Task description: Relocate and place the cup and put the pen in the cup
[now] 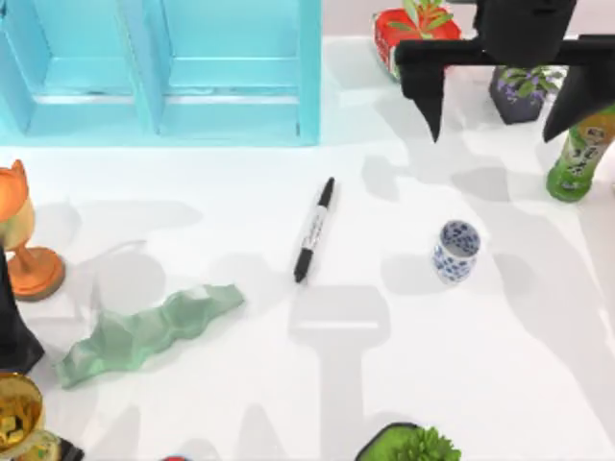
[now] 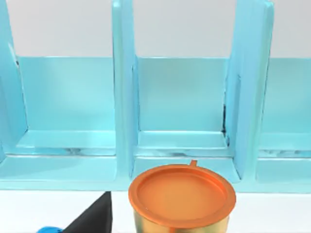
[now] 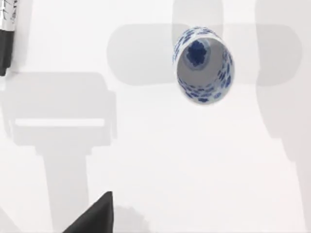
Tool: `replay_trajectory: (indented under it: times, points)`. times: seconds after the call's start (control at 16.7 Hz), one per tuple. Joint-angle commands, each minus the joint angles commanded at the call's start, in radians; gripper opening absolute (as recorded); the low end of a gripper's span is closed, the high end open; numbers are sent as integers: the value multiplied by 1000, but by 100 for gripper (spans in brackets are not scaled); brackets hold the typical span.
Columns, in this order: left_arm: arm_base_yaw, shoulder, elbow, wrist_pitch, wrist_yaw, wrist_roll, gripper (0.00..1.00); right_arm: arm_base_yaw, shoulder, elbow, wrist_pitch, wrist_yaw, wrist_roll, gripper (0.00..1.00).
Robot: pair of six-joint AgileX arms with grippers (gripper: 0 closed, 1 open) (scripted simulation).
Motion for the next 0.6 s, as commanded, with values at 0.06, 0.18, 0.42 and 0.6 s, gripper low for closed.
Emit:
replay_trajectory:
  times: [0.06,0.18,0.42,0.6]
  points:
    - [0,0,0,0,0,0,100,0,-1,5,-4,0,0,100]
    - [0,0,0,0,0,0,100,0,-1,5,-4,0,0,100]
    - [0,0,0,0,0,0,100,9,29,39,-8,-4,23,100]
    - [0,0,0,0,0,0,100,30,149,170,-25,-17,91,100]
